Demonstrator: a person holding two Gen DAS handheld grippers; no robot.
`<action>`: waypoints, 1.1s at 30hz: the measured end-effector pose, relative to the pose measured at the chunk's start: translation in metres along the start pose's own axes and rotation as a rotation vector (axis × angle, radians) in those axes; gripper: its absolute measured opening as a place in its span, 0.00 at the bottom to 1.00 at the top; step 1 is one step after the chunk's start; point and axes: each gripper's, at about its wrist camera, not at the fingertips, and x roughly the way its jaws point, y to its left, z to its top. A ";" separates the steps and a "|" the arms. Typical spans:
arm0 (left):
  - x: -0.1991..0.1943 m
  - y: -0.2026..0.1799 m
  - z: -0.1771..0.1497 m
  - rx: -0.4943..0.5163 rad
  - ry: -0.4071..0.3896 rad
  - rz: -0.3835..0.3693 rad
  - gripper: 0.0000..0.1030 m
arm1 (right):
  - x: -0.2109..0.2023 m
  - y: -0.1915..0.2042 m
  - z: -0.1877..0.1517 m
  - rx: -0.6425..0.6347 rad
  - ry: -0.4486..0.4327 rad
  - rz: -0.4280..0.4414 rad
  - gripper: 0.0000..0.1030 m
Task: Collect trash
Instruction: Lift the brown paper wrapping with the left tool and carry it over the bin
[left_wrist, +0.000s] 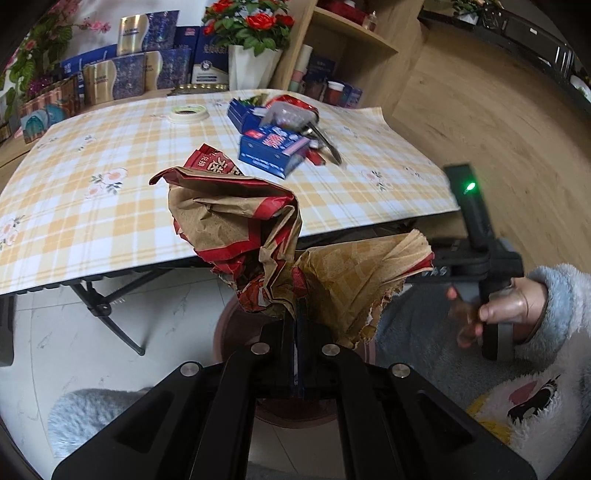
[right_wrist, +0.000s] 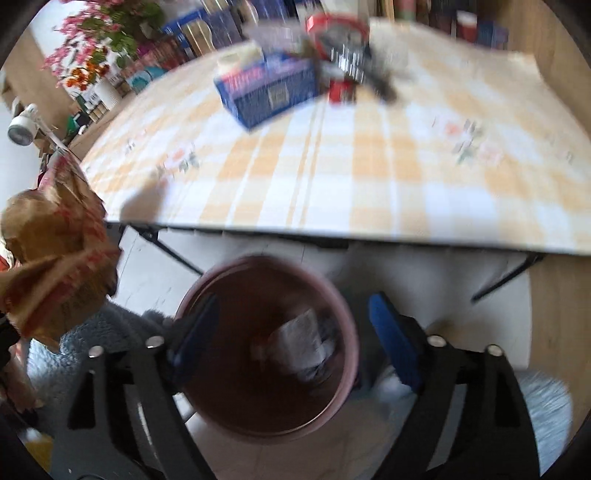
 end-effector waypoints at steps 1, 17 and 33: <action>0.002 -0.002 0.000 0.001 0.005 -0.002 0.01 | -0.008 -0.002 0.000 -0.016 -0.043 -0.008 0.86; 0.041 -0.023 -0.010 0.079 0.051 0.067 0.01 | -0.058 -0.028 -0.012 -0.003 -0.376 -0.134 0.94; 0.065 -0.029 -0.027 0.111 0.169 0.019 0.01 | -0.052 -0.048 -0.015 0.129 -0.370 -0.099 0.94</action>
